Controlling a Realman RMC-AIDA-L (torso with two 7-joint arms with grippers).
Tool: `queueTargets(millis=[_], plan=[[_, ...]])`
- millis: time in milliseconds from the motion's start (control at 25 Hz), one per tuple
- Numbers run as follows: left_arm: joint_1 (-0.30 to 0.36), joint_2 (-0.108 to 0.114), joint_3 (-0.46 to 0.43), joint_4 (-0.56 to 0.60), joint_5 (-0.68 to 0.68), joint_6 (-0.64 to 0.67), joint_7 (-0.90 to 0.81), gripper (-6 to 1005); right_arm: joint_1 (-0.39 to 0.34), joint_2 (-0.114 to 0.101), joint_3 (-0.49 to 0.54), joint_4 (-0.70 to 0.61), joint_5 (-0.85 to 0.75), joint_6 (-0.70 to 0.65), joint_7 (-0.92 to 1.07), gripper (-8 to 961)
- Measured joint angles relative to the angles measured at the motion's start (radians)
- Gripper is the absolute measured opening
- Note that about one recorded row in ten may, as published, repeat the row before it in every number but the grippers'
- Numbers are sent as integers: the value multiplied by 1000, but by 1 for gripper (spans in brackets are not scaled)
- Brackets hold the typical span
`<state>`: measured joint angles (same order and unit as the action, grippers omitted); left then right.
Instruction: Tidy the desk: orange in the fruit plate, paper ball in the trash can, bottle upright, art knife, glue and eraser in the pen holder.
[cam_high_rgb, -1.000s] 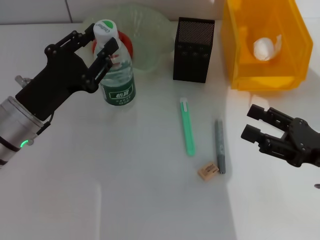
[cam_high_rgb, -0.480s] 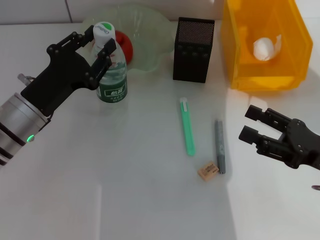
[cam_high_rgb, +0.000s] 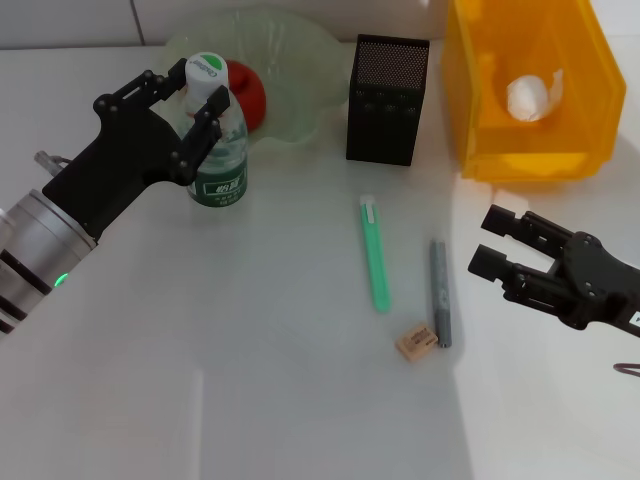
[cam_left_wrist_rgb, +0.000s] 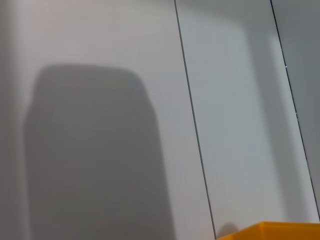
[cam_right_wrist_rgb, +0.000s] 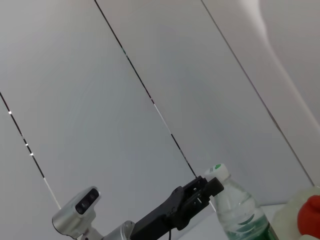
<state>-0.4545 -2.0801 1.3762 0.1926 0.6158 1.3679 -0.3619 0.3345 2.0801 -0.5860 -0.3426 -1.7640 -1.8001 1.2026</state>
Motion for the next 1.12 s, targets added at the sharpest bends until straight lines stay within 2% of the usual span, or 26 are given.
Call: queueTargets(millis=[520,640,840,920,960,1120], plan=[[-6,-1,-6,-24,1,4,9,431,6,0,0,1,0,7,0,838],[-1,-2,-9,-21,-2,14,6,648,6,0,0,2,0,7,0,839],[18,-1,-10,-22,-89,123,-3,783,6,0,0,2,0,7,0,839],[25,-1,-10,-21,-104,161,-7,788,6,0,0,2,0,7,0,838],[46,0,-13,-11,-124,256,-27,791,6,0,0,2,0,7,0,838],[63,6,-12,-4,-141,324,-111,801,7,-1,9,0,0,3,0,839]])
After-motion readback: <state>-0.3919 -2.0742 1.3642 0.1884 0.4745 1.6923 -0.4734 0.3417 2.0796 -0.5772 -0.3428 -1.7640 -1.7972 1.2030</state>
